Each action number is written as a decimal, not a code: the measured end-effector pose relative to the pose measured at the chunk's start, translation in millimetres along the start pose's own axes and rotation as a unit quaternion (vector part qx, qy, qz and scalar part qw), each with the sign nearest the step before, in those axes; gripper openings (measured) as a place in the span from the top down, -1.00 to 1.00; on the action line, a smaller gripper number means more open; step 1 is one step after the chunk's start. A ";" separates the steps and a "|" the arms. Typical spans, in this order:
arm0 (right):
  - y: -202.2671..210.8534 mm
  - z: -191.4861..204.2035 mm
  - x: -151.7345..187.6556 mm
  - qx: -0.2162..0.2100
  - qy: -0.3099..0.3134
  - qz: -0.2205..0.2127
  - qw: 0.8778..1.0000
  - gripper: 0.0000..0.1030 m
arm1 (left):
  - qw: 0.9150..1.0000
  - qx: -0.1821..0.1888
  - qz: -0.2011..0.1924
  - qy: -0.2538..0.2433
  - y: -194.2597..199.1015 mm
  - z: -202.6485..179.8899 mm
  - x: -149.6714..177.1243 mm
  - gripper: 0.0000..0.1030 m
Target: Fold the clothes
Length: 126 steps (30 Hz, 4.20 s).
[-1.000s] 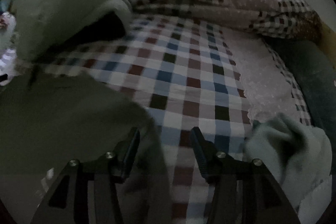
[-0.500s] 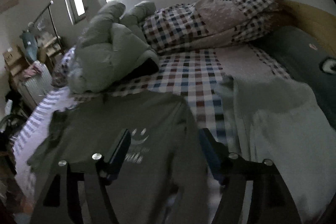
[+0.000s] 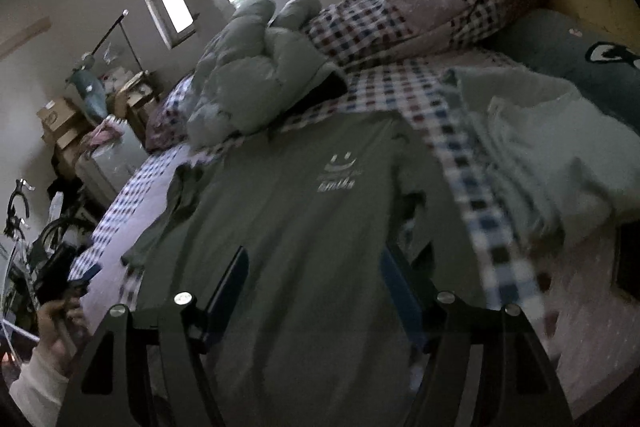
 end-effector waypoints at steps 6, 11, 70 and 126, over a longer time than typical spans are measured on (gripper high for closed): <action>2.0 57.8 27.4 -0.012 0.076 0.006 0.997 -0.41 | 0.999 -0.012 0.012 0.047 -22.3 27.0 5.5 -0.63; -18.3 154.5 41.7 -0.043 0.204 -0.028 0.978 -0.41 | 0.999 -0.004 0.018 0.048 -37.1 30.1 -2.9 -0.63; -24.2 577.9 104.9 -0.257 0.355 -0.116 0.891 0.47 | 0.981 0.049 -0.097 -0.159 94.2 -43.8 -247.9 1.00; -64.7 378.9 105.8 -0.129 0.296 -0.050 0.945 -0.24 | 0.987 -0.114 -0.106 0.047 69.4 126.0 -235.4 0.28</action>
Point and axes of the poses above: each gripper's, at about its wrist camera, not at the fingertips, and y roughly against the way its jaws point, z to its left, x to its underside, the point moved 8 cm from there along -y, roughly the way its jaws point, and after that the axes turned 14 degrees about x, right-handed, at the moved point
